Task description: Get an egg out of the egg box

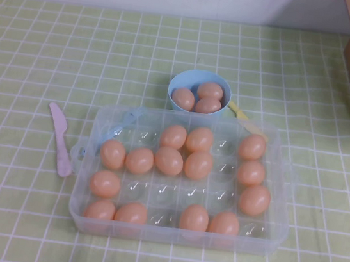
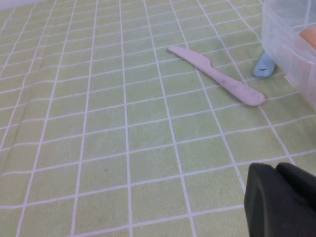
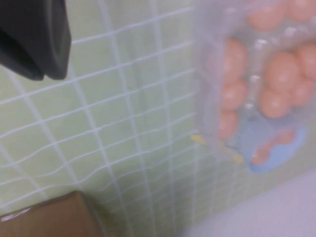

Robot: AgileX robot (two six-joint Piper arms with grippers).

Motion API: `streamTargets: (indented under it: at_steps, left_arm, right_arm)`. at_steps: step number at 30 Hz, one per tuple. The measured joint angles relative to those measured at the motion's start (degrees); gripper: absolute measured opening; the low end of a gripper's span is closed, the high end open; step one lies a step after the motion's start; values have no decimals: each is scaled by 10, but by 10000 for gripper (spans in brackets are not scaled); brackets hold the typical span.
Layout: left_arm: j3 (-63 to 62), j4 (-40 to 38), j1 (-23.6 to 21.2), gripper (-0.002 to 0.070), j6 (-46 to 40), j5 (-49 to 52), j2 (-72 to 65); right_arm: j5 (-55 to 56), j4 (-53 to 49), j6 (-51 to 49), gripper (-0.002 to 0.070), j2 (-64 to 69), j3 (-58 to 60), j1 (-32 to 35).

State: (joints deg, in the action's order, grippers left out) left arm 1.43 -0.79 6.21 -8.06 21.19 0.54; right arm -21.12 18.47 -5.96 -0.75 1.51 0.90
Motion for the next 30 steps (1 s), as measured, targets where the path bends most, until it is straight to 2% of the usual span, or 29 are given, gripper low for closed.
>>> streamTargets:
  at_steps: [3, 6, 8, 23, 30]
  left_arm:
    - [0, 0, 0, -3, 0, 0, 0]
    - [0, 0, 0, -3, 0, 0, 0]
    - [0, 0, 0, -3, 0, 0, 0]
    - [0, 0, 0, -3, 0, 0, 0]
    - [0, 0, 0, -3, 0, 0, 0]
  right_arm:
    - [0, 144, 0, -19, 0, 0, 0]
    - [5, 332, 0, -19, 0, 0, 0]
    - [11, 390, 0, -19, 0, 0, 0]
    - [19, 439, 82, -19, 0, 0, 0]
    - [2, 406, 209, -19, 3, -28, 0]
